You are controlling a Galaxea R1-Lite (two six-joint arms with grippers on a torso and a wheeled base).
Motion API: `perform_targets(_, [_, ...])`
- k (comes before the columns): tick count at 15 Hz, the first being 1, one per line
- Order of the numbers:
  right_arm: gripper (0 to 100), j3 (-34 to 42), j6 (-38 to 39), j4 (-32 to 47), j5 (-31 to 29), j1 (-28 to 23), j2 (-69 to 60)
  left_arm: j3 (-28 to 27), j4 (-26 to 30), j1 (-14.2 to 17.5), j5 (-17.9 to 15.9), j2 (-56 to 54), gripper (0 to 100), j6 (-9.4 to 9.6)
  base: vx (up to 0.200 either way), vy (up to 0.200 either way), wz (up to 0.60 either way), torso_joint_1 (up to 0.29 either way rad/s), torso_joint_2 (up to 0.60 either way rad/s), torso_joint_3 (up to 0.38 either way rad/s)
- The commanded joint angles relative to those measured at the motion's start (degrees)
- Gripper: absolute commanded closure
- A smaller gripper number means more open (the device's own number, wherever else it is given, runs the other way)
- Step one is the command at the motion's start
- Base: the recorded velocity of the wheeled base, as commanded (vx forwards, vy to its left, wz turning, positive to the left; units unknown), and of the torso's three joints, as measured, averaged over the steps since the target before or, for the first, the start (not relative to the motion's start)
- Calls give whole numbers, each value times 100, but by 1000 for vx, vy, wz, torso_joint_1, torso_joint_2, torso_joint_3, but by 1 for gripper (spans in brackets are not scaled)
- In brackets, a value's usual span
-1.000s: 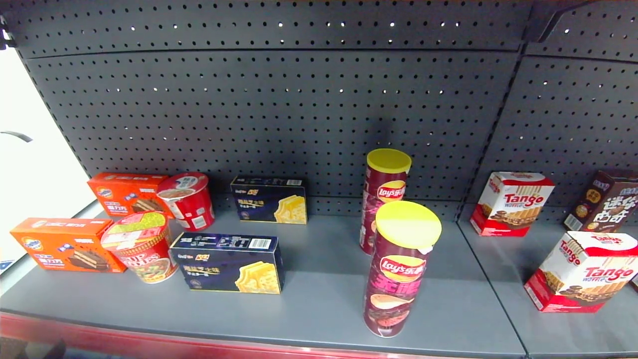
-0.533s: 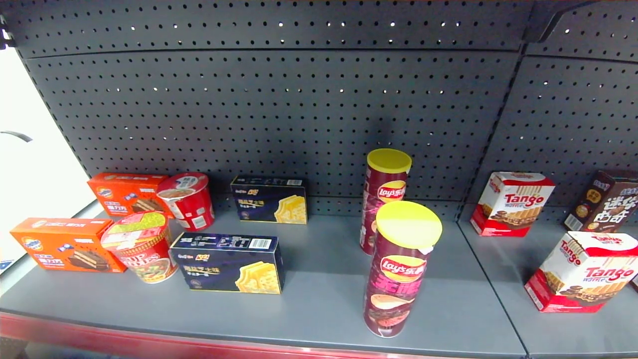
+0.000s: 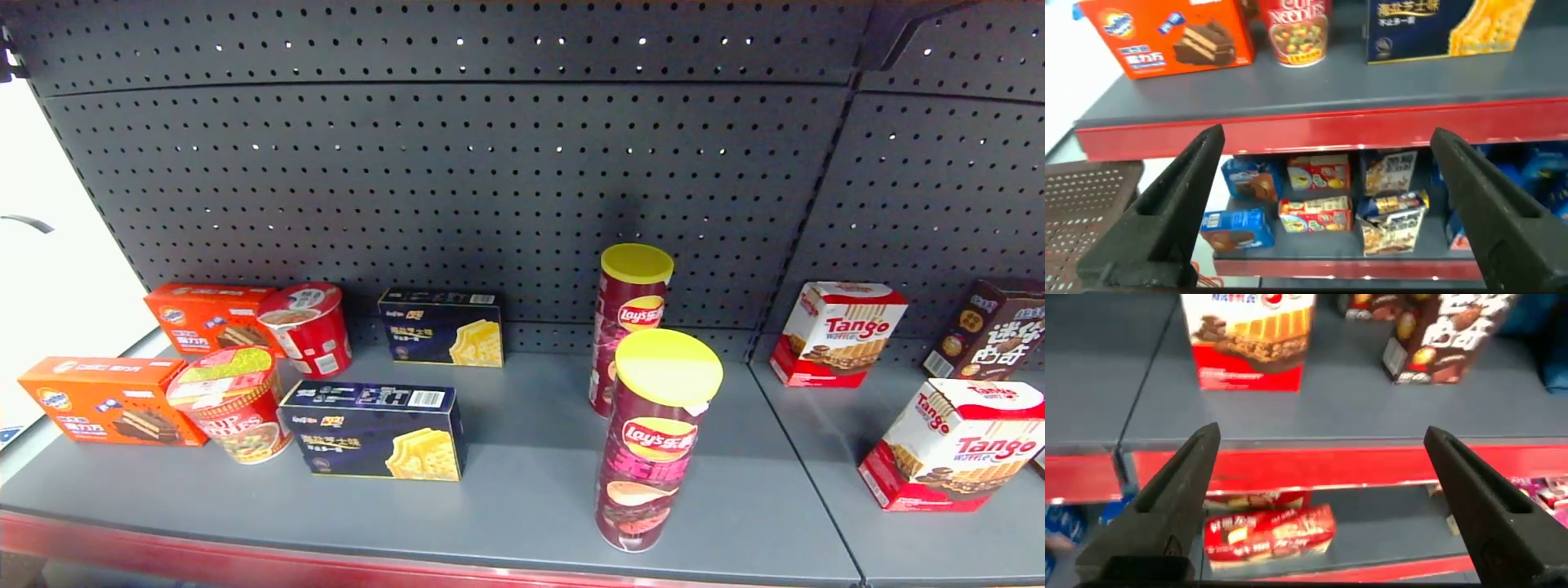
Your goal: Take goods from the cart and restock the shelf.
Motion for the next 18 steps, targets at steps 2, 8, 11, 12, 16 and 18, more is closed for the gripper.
perform_targets(2, [0, 4, 321, 29, 164, -234, -220, -5, -1, -16, -59, 71, 0, -11, 0, 0, 0, 0, 0, 0])
perform_targets(8, [0, -49, 444, 161, 2617, -234, -220, 30, -19, -60, -463, -132, 0, -161, 0, 0, 0, 0, 0, 0])
perform_targets(11, [0, -49, 778, 170, 2124, -234, -220, 56, -89, -60, -235, -132, 0, -266, -67, 0, 0, 1, 2, 1])
perform_targets(12, [0, -40, 813, 152, 1931, -234, -220, 127, -265, -60, -76, -132, 0, -275, -200, 0, 0, 7, 7, 7])
perform_targets(16, [0, -40, 831, 135, 1940, -234, -220, 127, -256, -60, -147, -132, 0, -266, -50, 0, 0, 7, 2, -1])
perform_targets(18, [0, -40, 831, 135, 2028, -234, -220, 127, -256, -60, -129, -132, 0, -266, 0, 0, 0, 0, 0, 0])
